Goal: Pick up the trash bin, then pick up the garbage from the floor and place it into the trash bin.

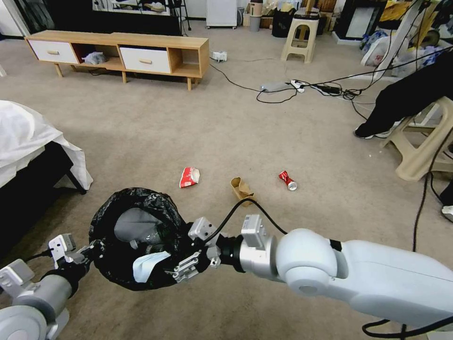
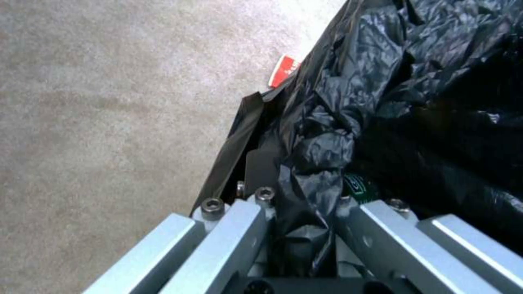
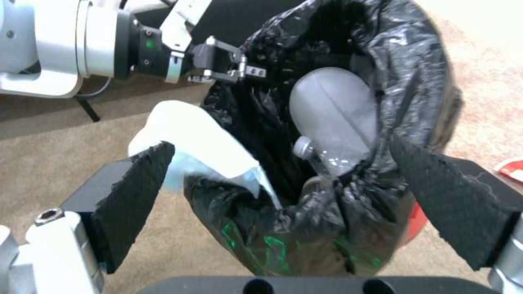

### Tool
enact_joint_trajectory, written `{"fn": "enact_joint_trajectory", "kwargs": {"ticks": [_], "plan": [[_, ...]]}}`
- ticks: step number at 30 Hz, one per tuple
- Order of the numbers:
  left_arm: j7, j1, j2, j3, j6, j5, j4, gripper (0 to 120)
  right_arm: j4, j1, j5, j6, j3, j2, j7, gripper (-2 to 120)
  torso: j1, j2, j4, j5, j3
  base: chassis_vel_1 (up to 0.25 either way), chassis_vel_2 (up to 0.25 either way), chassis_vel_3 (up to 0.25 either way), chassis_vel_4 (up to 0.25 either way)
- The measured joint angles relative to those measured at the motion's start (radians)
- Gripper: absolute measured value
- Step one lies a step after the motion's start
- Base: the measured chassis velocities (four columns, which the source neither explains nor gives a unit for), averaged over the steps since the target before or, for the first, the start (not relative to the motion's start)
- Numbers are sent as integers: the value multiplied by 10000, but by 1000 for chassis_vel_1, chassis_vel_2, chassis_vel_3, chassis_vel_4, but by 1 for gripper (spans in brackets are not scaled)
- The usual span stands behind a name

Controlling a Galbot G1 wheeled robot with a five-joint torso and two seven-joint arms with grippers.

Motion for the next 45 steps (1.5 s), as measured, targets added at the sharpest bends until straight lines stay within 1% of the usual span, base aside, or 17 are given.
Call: {"fn": "enact_joint_trajectory", "kwargs": {"ticks": [2,5,10,14,15,17,18,21,25,26,29,33,34,38,39,42,45], "plan": [[21,-13,-3,113,-8,86,6,1,202,-24,306,-46,304,-338,10,100,0,0,-1,0,0,0,0,0,0],[34,-31,-4,161,-17,142,48,1,363,-40,522,-80,513,-592,8,100,0,0,-1,1,0,0,0,0,0],[44,-52,11,242,-31,213,88,1,600,-49,1205,-117,947,-755,111,100,0,0,-1,1,0,0,0,0,0],[61,-57,14,341,-39,323,95,1,659,104,2022,-120,1352,-630,385,100,0,0,0,1,0,0,0,0,0],[61,-57,14,341,-39,323,95,1,659,104,2022,-120,1352,-630,385,100,0,0,0,1,0,0,0,0,0],[80,-57,-2,407,-42,410,96,1,656,275,2732,-64,1639,-423,614,100,0,0,-1,-1,0,0,0,0,0],[80,-57,-2,407,-42,410,96,1,656,275,2732,-64,1639,-423,614,100,0,0,-1,-1,0,0,0,0,0],[116,-25,-61,469,-47,512,87,1,516,503,3601,289,1829,147,1106,100,0,0,1,-1,0,0,0,0,0],[130,1,-123,524,-47,558,24,1,396,598,3621,421,1740,425,1107,100,0,0,-1,-1,0,0,0,0,0],[178,28,-168,544,-47,612,12,1,233,720,3506,622,1642,672,1040,100,0,0,-1,0,0,0,0,0,0],[235,60,-201,553,-47,668,11,1,-163,1069,3403,734,1603,964,938,100,0,0,2,-2,0,0,0,0,0],[240,44,-255,606,-47,709,-4,1,-228,1058,3260,611,1189,871,891,100,0,0,3,-2,1,0,0,0,0],[242,36,-303,627,-47,713,-44,1,-124,853,2960,502,958,692,721,100,0,0,-4,0,1,0,0,0,0],[264,69,-312,610,-47,711,-69,1,-70,662,2823,449,997,616,678,100,0,0,-7,2,0,0,0,0,0],[293,89,-280,574,-47,709,-68,1,-123,701,2876,428,1094,618,735,100,0,0,0,1,0,0,0,0,0],[299,49,-212,529,-49,657,-63,1,-165,832,2945,382,1130,594,743,100,0,0,2,0,0,0,0,0,0],[291,20,-184,526,-50,611,-64,1,-106,805,2963,369,1131,566,778,100,0,0,-1,0,0,0,0,0,0]]}}
